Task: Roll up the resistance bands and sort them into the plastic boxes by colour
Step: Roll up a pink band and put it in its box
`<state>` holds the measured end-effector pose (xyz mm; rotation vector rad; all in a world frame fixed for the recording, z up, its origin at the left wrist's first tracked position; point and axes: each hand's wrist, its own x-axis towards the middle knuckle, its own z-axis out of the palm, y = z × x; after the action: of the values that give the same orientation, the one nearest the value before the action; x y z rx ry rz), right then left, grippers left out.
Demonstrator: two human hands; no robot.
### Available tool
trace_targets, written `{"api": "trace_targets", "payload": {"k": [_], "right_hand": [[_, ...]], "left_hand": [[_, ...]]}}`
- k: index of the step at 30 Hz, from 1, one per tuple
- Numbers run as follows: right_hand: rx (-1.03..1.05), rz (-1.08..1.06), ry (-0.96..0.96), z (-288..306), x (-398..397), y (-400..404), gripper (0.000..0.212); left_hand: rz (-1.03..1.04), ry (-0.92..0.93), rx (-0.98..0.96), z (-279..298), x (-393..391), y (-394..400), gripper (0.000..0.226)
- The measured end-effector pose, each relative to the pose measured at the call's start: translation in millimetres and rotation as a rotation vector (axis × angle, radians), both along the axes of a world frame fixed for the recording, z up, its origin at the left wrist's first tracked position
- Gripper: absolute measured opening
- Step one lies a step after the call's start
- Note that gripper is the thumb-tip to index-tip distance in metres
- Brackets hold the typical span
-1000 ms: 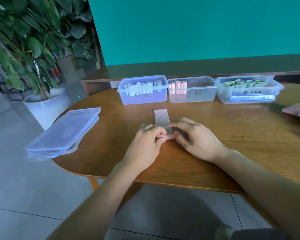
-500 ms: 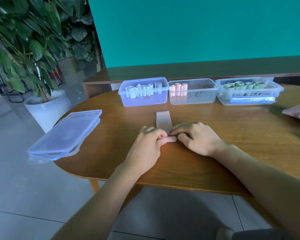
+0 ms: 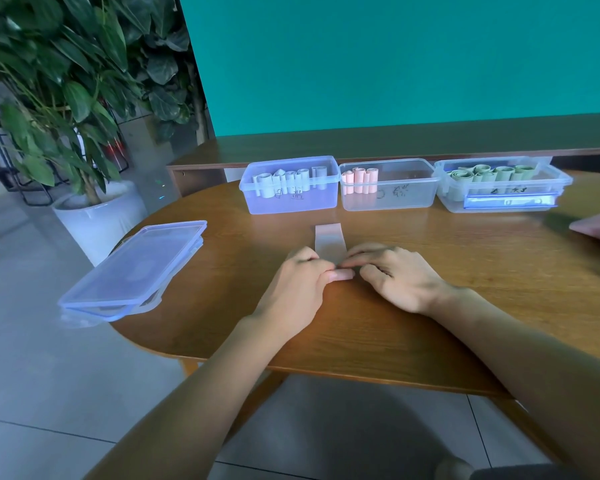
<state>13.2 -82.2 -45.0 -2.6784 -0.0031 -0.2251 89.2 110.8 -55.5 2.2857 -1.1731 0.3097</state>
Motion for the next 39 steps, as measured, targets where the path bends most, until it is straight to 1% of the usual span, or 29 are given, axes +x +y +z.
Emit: {"api": "trace_targets", "payload": {"k": [4,7,11,13,16,18,20,23,26,28,30,32,35,39], "right_hand": [[-0.013,0.006,-0.012,-1.9,3.3,-2.1,0.067],[-0.016,0.015,-0.002,0.6,4.6,-1.8,0.066],[-0.092,0.026,0.018,5.5,6.9,1.2,0.071],[-0.138,0.040,0.021,4.0,10.1,-0.1,0.072],[-0.218,0.050,0.040,1.2,16.9,-3.6,0.080],[-0.214,0.053,0.029,0.6,21.2,-4.6,0.079],[-0.157,0.066,0.004,-0.6,25.1,-6.2,0.076],[-0.114,0.108,0.023,-3.5,29.9,-8.5,0.073],[-0.035,0.118,0.063,-2.4,31.4,-9.4,0.060],[-0.018,0.106,0.067,-2.2,32.9,-11.0,0.057],[-0.054,0.092,0.070,-2.5,35.5,-13.0,0.056],[-0.119,0.086,0.087,-4.4,39.6,-17.3,0.050],[-0.148,0.071,0.107,-5.9,44.9,-25.0,0.047],[-0.192,0.057,0.138,-5.1,53.3,-35.5,0.049]], "left_hand": [[0.025,-0.031,-0.036,-1.6,3.6,0.2,0.018],[0.029,-0.039,-0.029,-2.9,4.7,0.0,0.021],[0.023,-0.112,-0.052,-5.3,6.7,-1.6,0.021],[0.011,-0.104,-0.059,-6.3,8.4,-1.9,0.021],[-0.011,-0.082,-0.065,-5.6,9.1,-2.7,0.021],[-0.022,-0.066,-0.081,-5.0,8.9,-3.0,0.021],[-0.023,-0.049,-0.090,-4.9,8.1,-3.1,0.022],[-0.028,-0.071,-0.099,-5.2,8.3,-3.6,0.020],[-0.030,-0.055,-0.099,-3.8,9.9,-5.1,0.022],[-0.026,-0.062,-0.105,-3.3,11.4,-5.8,0.021],[-0.016,-0.099,-0.091,-3.6,11.9,-6.1,0.020],[-0.004,-0.133,-0.091,-5.0,12.1,-6.2,0.019],[0.006,-0.092,-0.110,-4.6,11.6,-6.3,0.023],[0.014,-0.092,-0.102,-4.2,10.2,-6.5,0.021]]}}
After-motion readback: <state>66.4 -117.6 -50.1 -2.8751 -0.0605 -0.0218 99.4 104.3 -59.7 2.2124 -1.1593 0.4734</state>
